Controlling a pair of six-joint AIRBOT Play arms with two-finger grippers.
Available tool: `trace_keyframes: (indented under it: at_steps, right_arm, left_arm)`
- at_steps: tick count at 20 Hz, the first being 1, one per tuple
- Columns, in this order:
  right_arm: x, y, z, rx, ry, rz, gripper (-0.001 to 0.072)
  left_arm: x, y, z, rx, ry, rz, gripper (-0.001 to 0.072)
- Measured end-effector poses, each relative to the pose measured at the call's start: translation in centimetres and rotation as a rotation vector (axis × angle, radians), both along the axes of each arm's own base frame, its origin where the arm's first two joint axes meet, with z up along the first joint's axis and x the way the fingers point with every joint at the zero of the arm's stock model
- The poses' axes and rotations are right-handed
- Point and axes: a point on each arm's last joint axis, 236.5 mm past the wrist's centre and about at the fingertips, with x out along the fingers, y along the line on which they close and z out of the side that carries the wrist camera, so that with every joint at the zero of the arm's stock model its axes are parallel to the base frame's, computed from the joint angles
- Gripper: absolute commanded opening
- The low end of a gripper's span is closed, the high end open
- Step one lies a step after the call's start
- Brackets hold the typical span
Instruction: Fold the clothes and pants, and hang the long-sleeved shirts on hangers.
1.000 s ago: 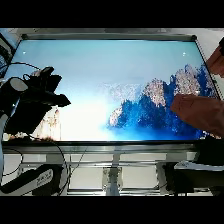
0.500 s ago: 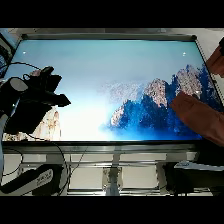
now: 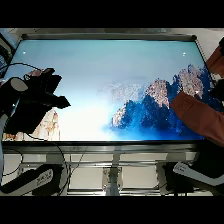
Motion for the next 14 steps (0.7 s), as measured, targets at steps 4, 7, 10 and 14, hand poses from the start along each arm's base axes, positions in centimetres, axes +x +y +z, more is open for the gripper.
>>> trace_keyframes:
  at_steps: [4, 7, 10, 14]
  right_arm:
    - [1.0, 12.8, 1.3, -0.014, -0.016, 0.332, 0.0010]
    - [-0.3, 19.4, 0.7, -0.080, 0.013, 0.507, 0.0010]
    - [-1.3, 23.0, 0.2, -0.141, 0.033, 0.578, 0.0011]
    - [-2.6, 25.5, -0.1, -0.159, 0.064, 0.601, 0.0010]
  left_arm:
    - [-2.0, 2.5, -1.4, 0.126, 0.074, -0.043, 0.0375]
    - [-2.5, 3.6, -1.8, 0.176, 0.098, -0.055, 0.0375]
    - [-2.9, 4.1, -2.0, 0.197, 0.115, -0.062, 0.0375]
    - [-3.0, 4.3, -2.1, 0.208, 0.118, -0.064, 0.0375]
